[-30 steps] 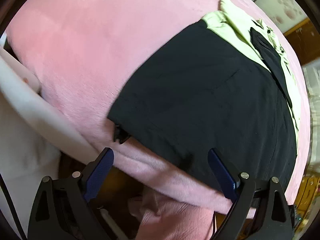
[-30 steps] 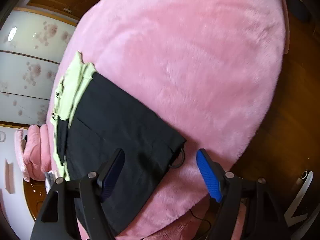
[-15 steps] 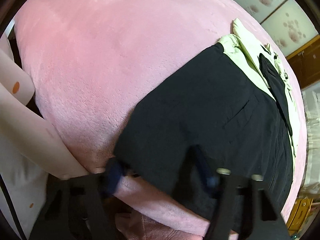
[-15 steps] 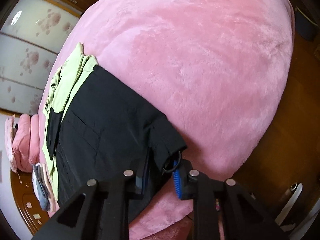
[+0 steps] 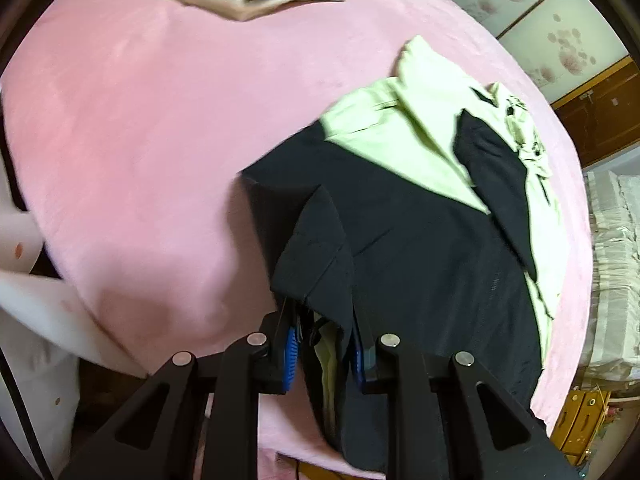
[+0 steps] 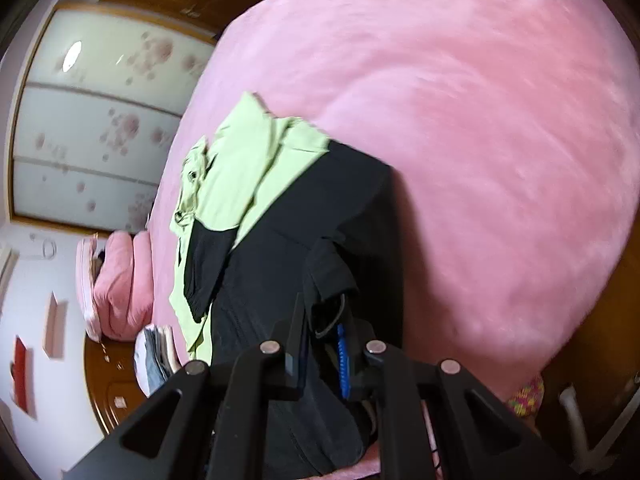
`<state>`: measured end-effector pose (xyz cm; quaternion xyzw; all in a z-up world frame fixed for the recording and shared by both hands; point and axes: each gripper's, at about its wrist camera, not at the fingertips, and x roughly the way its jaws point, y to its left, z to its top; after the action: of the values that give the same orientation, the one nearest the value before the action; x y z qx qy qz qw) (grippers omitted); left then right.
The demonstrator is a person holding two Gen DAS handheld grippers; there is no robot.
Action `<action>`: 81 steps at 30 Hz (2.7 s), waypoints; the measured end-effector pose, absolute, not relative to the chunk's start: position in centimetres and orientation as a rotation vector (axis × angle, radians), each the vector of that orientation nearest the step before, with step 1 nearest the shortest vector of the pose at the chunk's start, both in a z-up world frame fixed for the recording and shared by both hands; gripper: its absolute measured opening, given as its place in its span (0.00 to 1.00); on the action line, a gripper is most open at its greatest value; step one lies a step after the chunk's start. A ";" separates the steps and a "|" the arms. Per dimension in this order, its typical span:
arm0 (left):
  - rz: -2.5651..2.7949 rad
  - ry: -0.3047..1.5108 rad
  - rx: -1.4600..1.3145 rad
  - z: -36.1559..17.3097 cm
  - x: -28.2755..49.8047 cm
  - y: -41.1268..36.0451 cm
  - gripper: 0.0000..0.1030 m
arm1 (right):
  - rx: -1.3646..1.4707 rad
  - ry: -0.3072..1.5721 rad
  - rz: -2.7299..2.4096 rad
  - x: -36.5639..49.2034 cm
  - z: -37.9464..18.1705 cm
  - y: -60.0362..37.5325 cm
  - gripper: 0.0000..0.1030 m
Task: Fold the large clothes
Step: 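Grasp the black jacket hem with both grippers, then lift the black hem with both grippers and fold it toward the hood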
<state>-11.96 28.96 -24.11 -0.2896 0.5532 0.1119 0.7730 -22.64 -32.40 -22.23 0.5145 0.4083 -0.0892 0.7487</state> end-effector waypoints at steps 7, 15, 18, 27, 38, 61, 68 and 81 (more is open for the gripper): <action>0.247 1.208 -0.602 -23.2 -11.1 28.4 0.15 | 1.112 0.901 -0.201 -22.2 -21.8 -31.9 0.11; 0.270 1.200 -0.670 -21.7 -10.9 30.5 0.15 | 1.155 0.862 -0.224 -22.5 -20.5 -33.4 0.11; 0.287 1.194 -0.702 -21.0 -10.6 31.2 0.14 | 1.155 0.861 -0.237 -22.1 -20.0 -33.9 0.11; 0.232 1.042 -0.702 -14.2 -3.9 31.9 0.14 | 1.216 0.726 -0.175 -16.9 -15.2 -35.9 0.10; 0.168 0.960 -0.660 -13.1 8.9 30.5 0.14 | 1.176 0.568 -0.159 -5.1 -13.5 -36.1 0.10; 0.237 1.000 -0.535 -16.8 23.2 27.6 0.25 | 1.085 0.636 -0.223 9.7 -15.7 -37.8 0.13; 0.256 0.915 -0.461 -15.3 23.3 26.6 0.51 | 1.029 0.678 -0.241 11.5 -16.5 -37.3 0.33; 0.170 1.080 -0.510 -19.2 17.7 23.0 0.50 | 0.824 0.794 -0.140 10.0 -16.6 -31.7 0.34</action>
<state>17.66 22.97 -19.24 -0.2396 0.5077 0.0800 0.8236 10.04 -31.73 -16.61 0.3898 0.3752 -0.0660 0.8384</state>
